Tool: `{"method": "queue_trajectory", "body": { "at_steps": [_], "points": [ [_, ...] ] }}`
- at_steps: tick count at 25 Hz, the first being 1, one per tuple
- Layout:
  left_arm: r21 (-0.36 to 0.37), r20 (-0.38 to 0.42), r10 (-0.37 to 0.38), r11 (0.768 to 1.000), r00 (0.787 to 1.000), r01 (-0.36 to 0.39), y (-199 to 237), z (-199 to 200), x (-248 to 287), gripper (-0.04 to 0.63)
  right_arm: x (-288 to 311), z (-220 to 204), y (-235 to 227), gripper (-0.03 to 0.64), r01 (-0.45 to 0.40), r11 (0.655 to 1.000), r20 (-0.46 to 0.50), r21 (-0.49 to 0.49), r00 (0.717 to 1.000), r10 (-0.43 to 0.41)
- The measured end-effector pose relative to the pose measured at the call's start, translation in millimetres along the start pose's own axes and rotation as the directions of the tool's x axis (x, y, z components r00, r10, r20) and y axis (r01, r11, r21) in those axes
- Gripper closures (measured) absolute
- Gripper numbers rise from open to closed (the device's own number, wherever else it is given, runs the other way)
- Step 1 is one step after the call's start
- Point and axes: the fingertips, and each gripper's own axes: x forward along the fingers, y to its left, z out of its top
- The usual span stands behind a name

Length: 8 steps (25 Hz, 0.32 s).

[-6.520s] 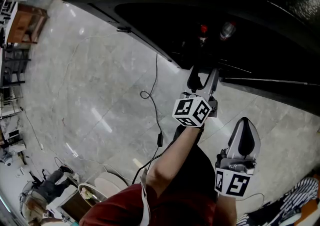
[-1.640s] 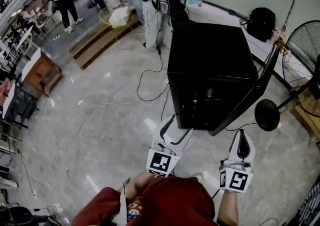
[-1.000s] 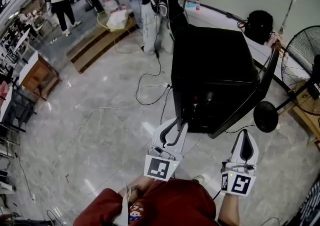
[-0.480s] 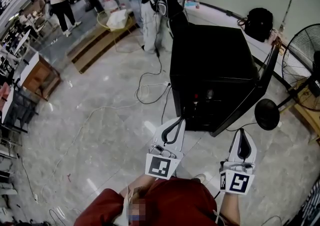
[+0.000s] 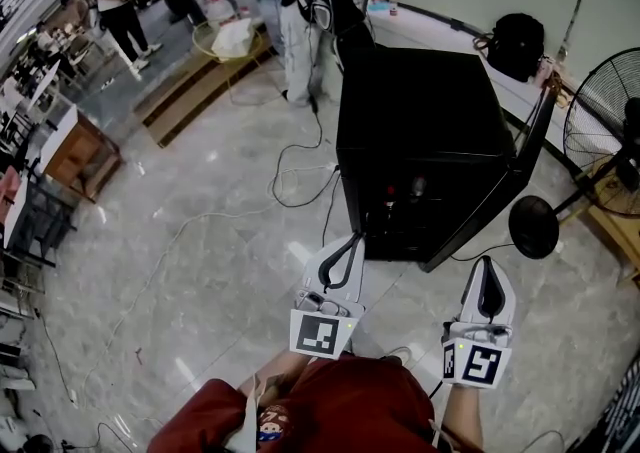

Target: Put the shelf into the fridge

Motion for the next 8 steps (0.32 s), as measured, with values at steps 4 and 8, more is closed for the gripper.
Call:
{"method": "queue_trajectory", "body": {
  "at_steps": [4,8],
  "points": [
    [0.007,-0.006,0.001,1.0,1.0,-0.001,-3.3,-0.2,1.0,0.589,-1.6,2.1,-2.1,0.617,-0.006,1.0,0.003,-0.003,1.0,0.006],
    [0.018,-0.005,-0.001,1.0,1.0,0.001,-9.8,-1.1,0.4,0.589,-6.0,0.2,-6.4,0.617,-0.001,1.0,0.005,0.0,1.0,0.001]
  ]
}}
